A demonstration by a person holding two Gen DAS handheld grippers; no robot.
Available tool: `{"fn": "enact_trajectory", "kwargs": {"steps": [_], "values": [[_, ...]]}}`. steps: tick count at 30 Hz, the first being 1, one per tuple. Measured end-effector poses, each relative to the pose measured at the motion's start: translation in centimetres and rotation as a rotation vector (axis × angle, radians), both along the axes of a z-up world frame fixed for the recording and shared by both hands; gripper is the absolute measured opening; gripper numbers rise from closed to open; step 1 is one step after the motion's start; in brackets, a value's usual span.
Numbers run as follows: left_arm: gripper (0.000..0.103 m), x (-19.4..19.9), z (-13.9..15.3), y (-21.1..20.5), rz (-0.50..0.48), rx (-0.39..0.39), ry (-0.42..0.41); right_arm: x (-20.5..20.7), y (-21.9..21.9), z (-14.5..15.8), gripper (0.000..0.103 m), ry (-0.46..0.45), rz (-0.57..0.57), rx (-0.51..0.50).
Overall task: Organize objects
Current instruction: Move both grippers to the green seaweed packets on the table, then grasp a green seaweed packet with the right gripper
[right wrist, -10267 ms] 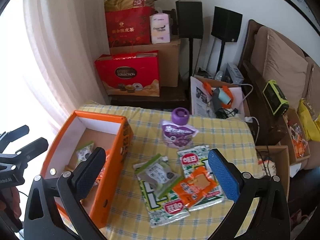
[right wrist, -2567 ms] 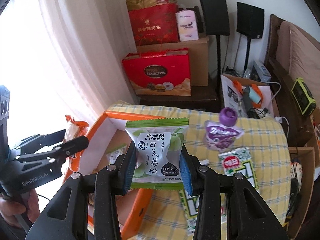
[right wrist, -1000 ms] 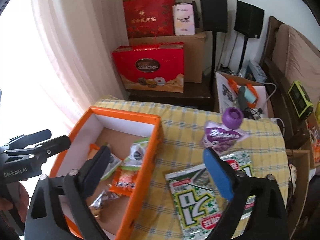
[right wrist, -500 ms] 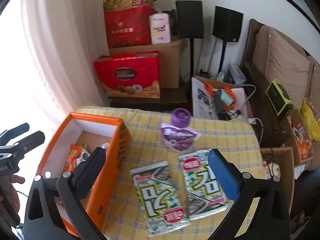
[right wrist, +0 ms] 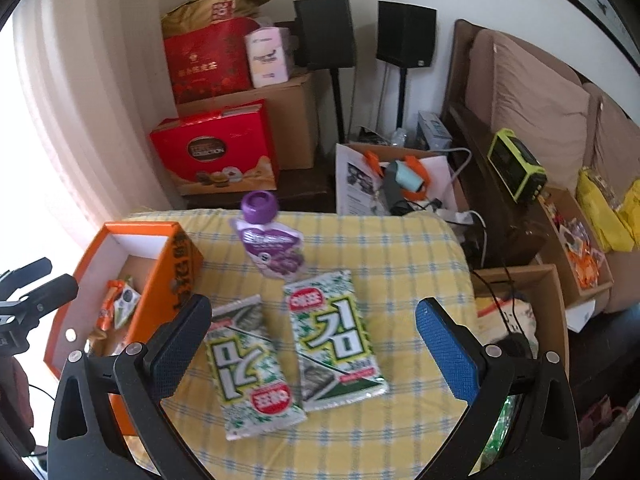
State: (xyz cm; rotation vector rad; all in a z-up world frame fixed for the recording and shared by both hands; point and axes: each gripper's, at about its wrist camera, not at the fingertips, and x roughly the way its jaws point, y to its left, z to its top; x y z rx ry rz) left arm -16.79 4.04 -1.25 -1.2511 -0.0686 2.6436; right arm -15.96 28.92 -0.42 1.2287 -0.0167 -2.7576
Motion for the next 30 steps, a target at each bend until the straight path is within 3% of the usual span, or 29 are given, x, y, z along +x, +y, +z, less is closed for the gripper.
{"fn": "enact_trajectory", "kwargs": {"steps": [12,15,19,24,30], "values": [[0.098,0.2,-1.5,4.5,-0.064,0.011,-0.087,-0.1,3.7,-3.1,0.103,-0.052,-0.037,-0.026],[0.089,0.3,-2.3,5.3,-0.069,0.014,-0.096,-0.5,3.8,-4.4,0.103,-0.078,-0.026,-0.019],[0.084,0.0,-3.3,5.8,-0.071,0.039,-0.133,-0.9,3.2,-6.2,0.097,-0.102,0.002,-0.005],[0.075,0.1,-4.0,6.5,-0.082,0.003,-0.145,-2.0,2.2,-8.6,0.086,-0.145,0.035,0.054],[0.074,0.1,-4.3,6.7,-0.084,0.015,-0.150,-2.9,1.0,-10.4,0.086,-0.172,0.076,0.063]]}}
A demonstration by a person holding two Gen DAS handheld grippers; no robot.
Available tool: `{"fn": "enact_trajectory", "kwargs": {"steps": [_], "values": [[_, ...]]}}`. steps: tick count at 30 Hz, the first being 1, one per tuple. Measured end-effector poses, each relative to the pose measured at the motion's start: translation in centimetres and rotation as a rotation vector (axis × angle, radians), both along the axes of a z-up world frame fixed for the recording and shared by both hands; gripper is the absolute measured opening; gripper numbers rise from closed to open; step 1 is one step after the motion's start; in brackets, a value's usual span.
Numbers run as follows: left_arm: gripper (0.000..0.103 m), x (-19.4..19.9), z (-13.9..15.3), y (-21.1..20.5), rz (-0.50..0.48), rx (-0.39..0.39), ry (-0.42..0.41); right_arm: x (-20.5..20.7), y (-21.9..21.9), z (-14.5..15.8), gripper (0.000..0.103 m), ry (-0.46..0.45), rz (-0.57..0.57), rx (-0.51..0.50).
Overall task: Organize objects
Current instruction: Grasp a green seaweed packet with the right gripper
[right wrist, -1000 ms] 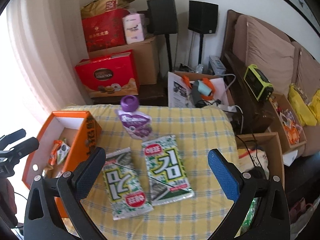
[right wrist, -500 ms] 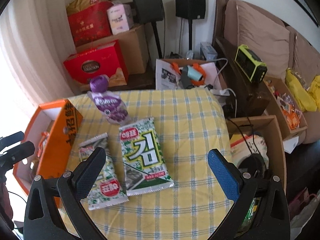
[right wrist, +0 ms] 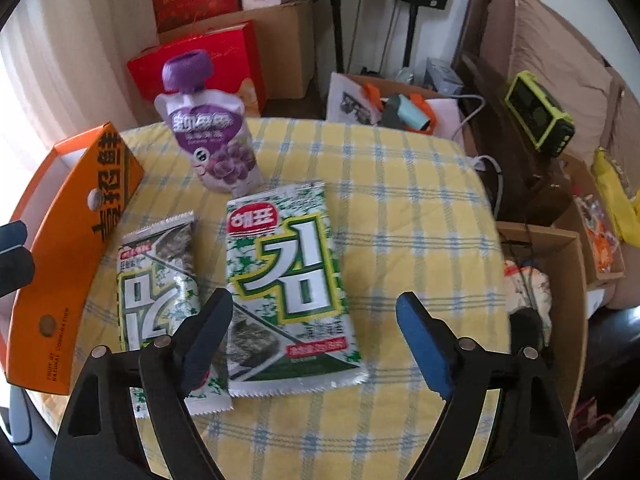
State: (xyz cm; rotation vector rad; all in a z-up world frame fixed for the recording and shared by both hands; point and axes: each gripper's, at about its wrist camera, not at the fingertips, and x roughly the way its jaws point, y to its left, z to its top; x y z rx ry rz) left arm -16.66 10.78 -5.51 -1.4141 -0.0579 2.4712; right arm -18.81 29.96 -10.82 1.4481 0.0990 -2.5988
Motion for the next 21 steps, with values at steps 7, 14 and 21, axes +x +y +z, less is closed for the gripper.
{"fn": "enact_trajectory", "kwargs": {"steps": [7,14,21], "values": [[0.075,-0.1,-0.1,0.1,-0.003,0.022,-0.016,-0.7,-1.2,-1.4,0.086,-0.025,0.059,0.010],[0.075,-0.2,0.1,0.5,-0.011,0.015,-0.020,-1.0,-1.6,-2.6,0.081,-0.043,0.065,0.008],[0.074,0.3,0.4,2.2,-0.040,-0.006,-0.025,-0.4,-0.4,-2.0,0.068,-0.048,0.045,0.013]]}}
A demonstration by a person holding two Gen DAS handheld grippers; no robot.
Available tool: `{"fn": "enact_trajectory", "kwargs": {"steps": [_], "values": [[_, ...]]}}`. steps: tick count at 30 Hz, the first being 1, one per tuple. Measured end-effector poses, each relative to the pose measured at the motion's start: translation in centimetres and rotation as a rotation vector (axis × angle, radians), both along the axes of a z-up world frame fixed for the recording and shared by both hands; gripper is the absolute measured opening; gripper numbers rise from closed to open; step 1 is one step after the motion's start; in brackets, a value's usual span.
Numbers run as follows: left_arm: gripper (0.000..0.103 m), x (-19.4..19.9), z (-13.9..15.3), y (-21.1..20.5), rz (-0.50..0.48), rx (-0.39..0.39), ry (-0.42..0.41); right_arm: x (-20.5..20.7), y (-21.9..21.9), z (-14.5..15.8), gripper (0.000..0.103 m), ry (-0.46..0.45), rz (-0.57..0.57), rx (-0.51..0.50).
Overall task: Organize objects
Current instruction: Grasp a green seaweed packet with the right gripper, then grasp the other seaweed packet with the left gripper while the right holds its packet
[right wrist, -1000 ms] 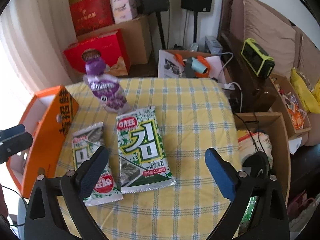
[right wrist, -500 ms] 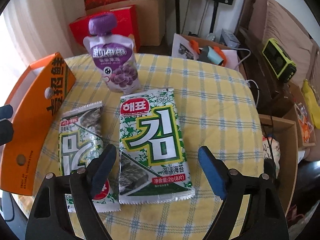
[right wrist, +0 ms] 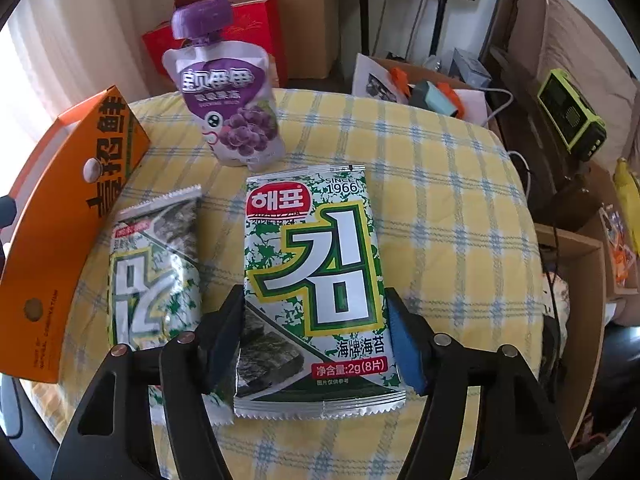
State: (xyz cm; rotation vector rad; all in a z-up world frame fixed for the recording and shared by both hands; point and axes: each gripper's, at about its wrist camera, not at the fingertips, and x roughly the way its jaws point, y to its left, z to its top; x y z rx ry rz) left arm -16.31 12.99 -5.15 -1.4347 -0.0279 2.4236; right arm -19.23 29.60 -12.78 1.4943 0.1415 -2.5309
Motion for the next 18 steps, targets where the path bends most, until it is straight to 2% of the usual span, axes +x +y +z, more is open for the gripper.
{"fn": "enact_trajectory", "kwargs": {"steps": [6,11,14,18], "values": [[0.074,1.1,-0.6,2.9,-0.026,-0.038,-0.018,1.4,3.8,2.5,0.068,0.054,-0.117,-0.079],[0.074,0.8,-2.5,4.8,0.024,-0.058,-0.099,2.8,6.9,4.7,0.068,0.096,-0.191,-0.113],[0.074,0.3,-4.3,5.6,0.055,-0.040,-0.177,3.5,8.2,5.6,0.068,0.108,-0.215,-0.117],[0.075,-0.3,-5.8,6.1,0.092,-0.060,-0.206,4.5,9.2,6.1,0.068,0.115,-0.230,-0.120]]}}
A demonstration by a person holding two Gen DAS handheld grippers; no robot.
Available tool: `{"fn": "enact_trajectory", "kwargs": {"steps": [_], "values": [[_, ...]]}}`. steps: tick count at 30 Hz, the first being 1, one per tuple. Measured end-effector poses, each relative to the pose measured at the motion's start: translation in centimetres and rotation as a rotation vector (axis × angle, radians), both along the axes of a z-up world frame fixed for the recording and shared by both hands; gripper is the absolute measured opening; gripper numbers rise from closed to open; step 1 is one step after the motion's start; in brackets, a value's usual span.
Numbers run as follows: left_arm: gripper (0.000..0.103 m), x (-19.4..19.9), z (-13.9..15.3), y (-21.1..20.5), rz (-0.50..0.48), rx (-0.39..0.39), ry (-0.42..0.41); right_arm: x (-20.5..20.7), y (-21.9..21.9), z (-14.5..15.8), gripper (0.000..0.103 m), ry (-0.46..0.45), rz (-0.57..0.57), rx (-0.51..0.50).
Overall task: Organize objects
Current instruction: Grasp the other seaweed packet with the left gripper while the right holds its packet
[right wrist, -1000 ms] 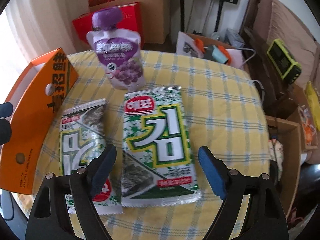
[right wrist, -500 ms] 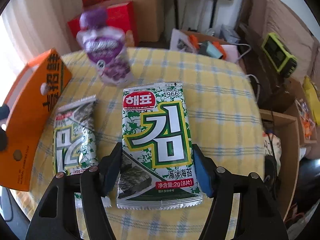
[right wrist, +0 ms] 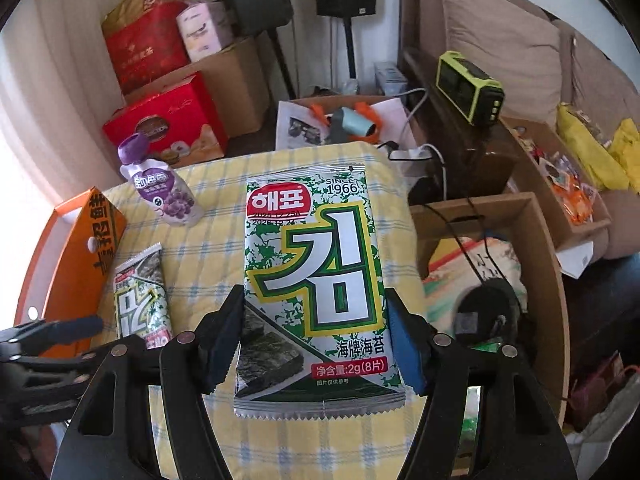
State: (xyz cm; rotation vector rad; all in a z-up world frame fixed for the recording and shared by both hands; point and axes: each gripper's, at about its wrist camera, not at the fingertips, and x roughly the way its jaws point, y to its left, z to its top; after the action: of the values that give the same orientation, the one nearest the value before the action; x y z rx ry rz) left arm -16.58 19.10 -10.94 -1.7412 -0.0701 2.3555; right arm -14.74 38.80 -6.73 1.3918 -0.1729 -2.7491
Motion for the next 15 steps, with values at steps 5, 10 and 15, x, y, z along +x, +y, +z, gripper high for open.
{"fn": "enact_trajectory", "kwargs": {"steps": [5,10,15], "values": [[0.075,-1.0,-1.5,0.0,0.047,-0.016,-0.025,0.6,0.2,-0.4,0.068,-0.003,-0.001,-0.010],[0.076,-1.9,-2.1,-0.2,0.082,-0.052,-0.013,0.7,0.1,-0.9,0.068,-0.007,0.003,-0.020],[0.082,-1.7,-1.4,-1.2,0.120,-0.013,-0.009,0.7,0.0,-0.9,0.068,-0.003,0.008,-0.025]]}}
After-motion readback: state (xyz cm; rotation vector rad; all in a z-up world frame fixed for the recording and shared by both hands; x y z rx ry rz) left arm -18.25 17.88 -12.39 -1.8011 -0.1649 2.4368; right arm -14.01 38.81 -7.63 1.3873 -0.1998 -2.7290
